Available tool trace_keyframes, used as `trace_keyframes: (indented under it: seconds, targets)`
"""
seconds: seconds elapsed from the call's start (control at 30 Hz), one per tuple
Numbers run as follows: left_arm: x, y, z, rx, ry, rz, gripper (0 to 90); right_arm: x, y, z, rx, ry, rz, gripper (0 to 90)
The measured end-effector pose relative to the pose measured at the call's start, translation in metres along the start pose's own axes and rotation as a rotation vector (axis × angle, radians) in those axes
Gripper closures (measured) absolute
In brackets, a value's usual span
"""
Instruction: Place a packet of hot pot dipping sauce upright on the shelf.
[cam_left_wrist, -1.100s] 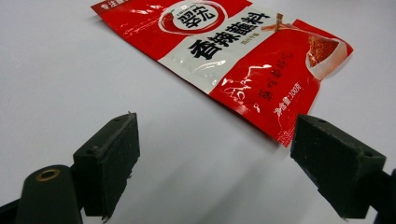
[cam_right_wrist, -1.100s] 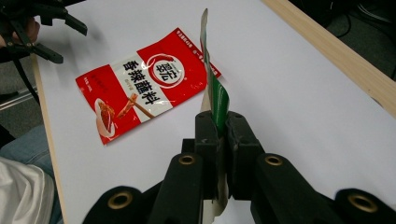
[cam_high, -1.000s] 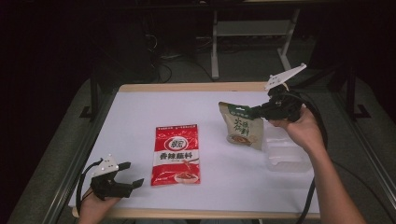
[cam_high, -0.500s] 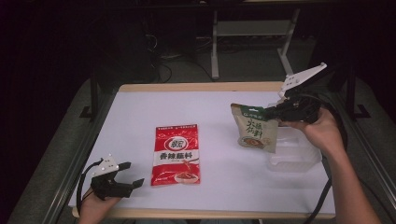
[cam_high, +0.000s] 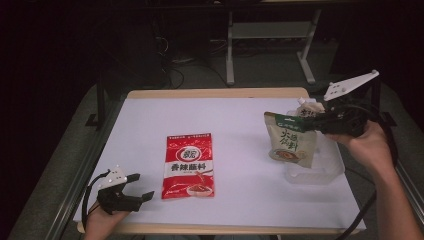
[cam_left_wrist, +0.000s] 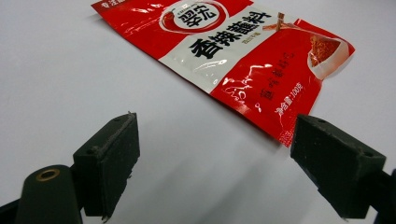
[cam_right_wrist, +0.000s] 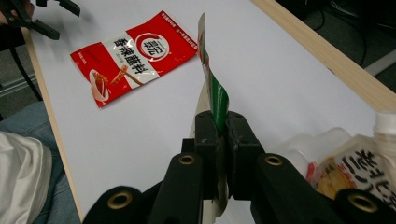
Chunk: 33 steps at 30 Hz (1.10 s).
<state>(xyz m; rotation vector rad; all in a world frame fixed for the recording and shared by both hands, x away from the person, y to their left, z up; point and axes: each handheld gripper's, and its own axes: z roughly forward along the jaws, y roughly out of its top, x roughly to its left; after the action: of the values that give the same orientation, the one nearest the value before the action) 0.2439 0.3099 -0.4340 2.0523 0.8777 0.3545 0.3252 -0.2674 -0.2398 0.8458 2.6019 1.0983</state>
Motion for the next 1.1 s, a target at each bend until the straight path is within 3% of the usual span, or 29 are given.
trace_keyframes:
  seconds: [0.57,0.7,1.1]
  targets:
    - [0.000,0.000,0.001,0.009,-0.001,-0.005,15.5,-0.007,-0.032,-0.033,-0.007,-0.025,0.021,84.1]
    - [0.000,0.000,0.001,0.012,-0.001,0.000,15.5,-0.008,-0.038,-0.036,0.000,-0.035,0.028,84.1]
    - [-0.001,0.000,0.003,0.016,-0.003,-0.003,15.4,-0.016,-0.058,-0.030,0.001,-0.003,0.057,83.6]
